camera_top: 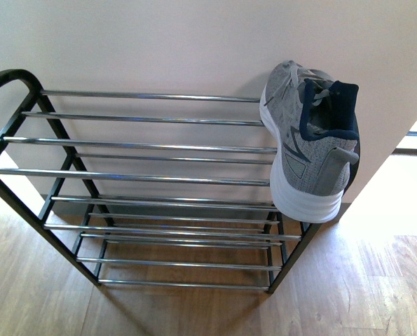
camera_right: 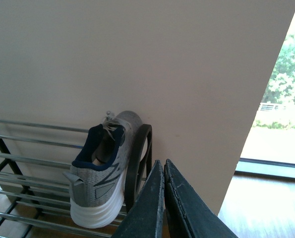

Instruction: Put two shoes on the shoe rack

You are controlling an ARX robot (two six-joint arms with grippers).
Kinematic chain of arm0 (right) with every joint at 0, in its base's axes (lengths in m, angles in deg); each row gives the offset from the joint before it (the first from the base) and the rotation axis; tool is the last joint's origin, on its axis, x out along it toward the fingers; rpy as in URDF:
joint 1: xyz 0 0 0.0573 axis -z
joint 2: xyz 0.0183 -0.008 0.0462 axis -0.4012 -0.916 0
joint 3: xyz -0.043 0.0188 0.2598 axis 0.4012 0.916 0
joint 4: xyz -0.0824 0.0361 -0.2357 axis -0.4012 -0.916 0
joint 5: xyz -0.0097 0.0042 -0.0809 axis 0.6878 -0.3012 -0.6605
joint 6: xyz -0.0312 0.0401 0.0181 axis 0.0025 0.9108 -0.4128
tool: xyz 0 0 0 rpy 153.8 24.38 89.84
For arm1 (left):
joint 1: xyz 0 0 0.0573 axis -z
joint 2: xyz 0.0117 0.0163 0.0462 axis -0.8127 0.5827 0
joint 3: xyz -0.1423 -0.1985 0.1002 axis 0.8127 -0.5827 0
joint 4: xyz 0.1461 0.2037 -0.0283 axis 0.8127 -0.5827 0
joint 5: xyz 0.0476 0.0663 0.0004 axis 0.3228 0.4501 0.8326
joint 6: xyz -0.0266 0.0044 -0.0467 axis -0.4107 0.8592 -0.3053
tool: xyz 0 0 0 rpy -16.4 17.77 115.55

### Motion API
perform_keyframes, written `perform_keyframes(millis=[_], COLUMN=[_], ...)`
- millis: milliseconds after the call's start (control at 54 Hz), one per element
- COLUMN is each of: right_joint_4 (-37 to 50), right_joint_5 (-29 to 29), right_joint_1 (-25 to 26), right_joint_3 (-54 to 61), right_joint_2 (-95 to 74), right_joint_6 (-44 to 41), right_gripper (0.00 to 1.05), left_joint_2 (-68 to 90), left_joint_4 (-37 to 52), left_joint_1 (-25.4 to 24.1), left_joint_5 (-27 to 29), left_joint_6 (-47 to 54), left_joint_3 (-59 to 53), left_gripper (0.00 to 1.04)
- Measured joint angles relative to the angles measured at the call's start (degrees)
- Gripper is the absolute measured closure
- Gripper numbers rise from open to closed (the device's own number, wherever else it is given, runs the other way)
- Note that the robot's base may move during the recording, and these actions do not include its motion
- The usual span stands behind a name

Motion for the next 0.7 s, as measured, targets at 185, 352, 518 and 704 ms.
perform_keyframes(millis=[185, 352, 518, 704], right_joint_4=[0.2, 0.5, 0.6, 0.6], right_joint_5=[0.0, 0.1, 0.0, 0.0], right_joint_1=[0.0, 0.0, 0.0, 0.0], right_joint_3=[0.9, 2.1, 2.1, 2.1], right_joint_2=[0.8, 2.5, 3.4, 3.4], right_joint_6=[0.0, 0.0, 0.0, 0.0], right_gripper=[1.03, 1.03, 1.03, 1.03], left_joint_2=[0.0, 0.0, 0.0, 0.0], left_joint_4=[0.0, 0.0, 0.0, 0.0], left_joint_1=[0.0, 0.0, 0.0, 0.0], left_joint_5=[0.0, 0.0, 0.0, 0.0], left_joint_6=[0.0, 0.0, 0.0, 0.0], left_joint_3=[0.0, 0.0, 0.0, 0.0], left_gripper=[1.03, 1.03, 1.03, 1.03])
